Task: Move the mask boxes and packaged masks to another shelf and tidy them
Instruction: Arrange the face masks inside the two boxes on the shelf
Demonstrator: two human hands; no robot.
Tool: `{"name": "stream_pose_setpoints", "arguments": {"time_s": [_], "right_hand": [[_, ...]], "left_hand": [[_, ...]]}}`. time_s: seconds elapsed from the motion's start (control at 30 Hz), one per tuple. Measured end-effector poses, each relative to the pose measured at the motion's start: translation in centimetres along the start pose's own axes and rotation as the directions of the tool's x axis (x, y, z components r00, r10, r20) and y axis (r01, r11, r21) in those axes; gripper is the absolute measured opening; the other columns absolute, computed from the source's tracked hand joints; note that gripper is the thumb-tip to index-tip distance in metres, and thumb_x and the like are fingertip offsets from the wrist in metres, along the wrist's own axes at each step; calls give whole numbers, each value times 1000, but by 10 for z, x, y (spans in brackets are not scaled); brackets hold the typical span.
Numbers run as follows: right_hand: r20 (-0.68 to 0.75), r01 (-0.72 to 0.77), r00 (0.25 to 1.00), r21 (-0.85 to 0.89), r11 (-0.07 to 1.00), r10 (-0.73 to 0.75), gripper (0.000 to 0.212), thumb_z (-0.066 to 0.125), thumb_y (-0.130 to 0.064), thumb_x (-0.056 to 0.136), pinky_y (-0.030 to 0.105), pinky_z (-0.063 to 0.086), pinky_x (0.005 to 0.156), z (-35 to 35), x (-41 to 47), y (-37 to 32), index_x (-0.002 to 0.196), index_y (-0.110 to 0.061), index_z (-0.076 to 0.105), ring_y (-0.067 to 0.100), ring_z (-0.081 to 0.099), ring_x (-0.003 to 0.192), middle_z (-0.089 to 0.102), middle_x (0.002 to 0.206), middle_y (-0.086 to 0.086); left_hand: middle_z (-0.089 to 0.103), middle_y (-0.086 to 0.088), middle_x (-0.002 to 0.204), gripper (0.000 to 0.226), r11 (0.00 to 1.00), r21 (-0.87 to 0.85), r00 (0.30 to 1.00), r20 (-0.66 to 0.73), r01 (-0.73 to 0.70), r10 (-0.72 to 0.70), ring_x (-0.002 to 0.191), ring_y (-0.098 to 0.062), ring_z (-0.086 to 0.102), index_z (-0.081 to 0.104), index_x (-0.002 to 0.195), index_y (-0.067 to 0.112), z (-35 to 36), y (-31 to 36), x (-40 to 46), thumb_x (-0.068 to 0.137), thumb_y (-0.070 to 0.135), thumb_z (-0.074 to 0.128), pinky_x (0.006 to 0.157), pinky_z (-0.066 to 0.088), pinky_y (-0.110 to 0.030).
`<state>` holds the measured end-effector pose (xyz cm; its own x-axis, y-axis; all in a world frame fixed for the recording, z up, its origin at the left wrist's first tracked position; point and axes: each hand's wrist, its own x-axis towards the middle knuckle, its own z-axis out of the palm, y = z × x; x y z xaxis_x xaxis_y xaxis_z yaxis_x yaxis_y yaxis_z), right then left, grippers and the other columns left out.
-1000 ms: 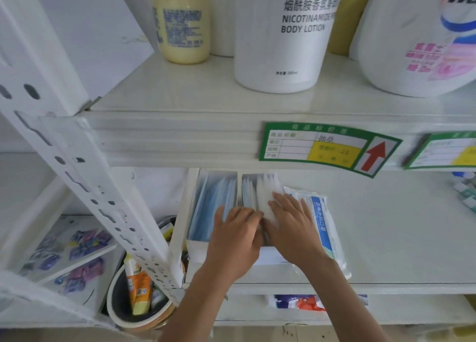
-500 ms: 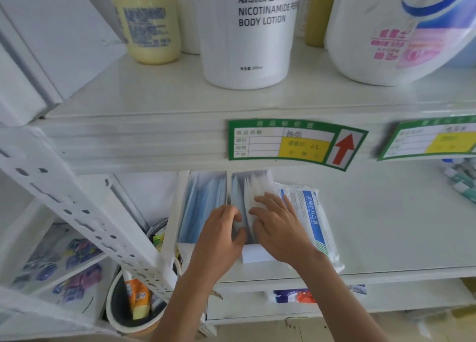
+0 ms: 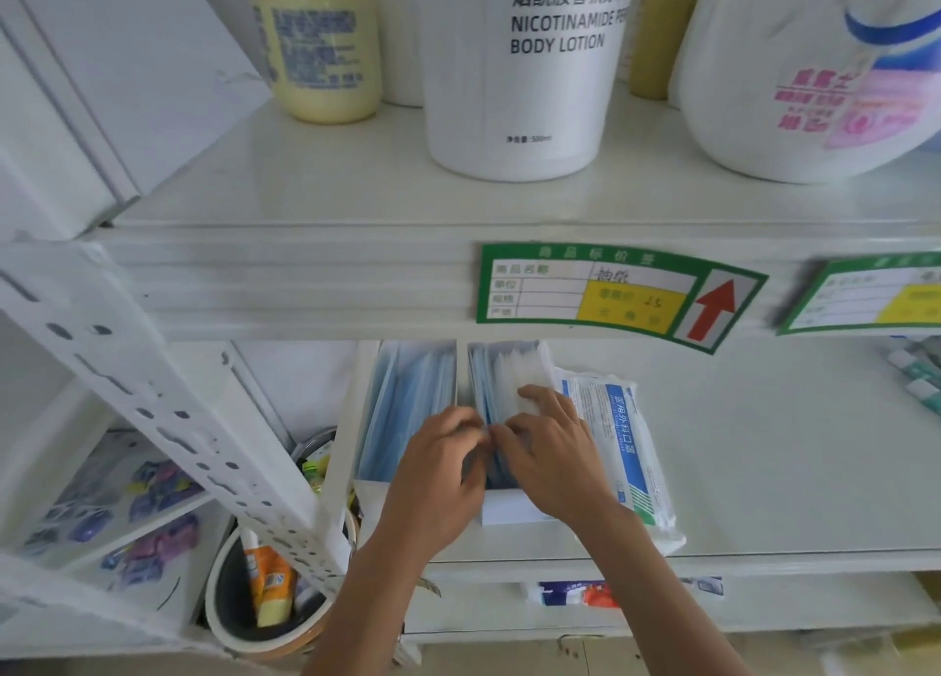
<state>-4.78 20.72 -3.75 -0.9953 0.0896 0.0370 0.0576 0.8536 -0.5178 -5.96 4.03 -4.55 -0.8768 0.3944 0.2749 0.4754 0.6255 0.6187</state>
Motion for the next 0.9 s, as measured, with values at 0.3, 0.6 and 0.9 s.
{"name": "stream_pose_setpoints", "arguments": {"time_s": [0.3,0.6,0.9], "right_hand": [[38,-36,998,-101,994,40,60,42,-71,93,36,32,110,0,6,-5,107,-24,78,13,26,141,39,153,-11],[-8,-72,997,-43,996,71,24,59,-36,90,36,36,107,1,7,-1,84,-20,76,15,35,135,47,147,-10],[-58,-214,964,405,889,258,14,67,-22,86,30,46,85,-13,8,-16,78,-16,77,11,51,108,52,146,-8]], "left_hand": [[62,16,96,34,993,-76,993,-59,95,-100,92,-6,58,39,78,36,-1,-1,-2,88,25,70,73,52,-28],[56,16,91,24,995,-82,995,-80,53,-59,90,-7,57,49,82,29,1,-3,-1,90,35,70,72,52,-30],[48,19,130,61,999,-38,997,65,37,-35,114,-3,50,59,124,31,-1,-2,-4,80,73,56,99,52,-27]]}}
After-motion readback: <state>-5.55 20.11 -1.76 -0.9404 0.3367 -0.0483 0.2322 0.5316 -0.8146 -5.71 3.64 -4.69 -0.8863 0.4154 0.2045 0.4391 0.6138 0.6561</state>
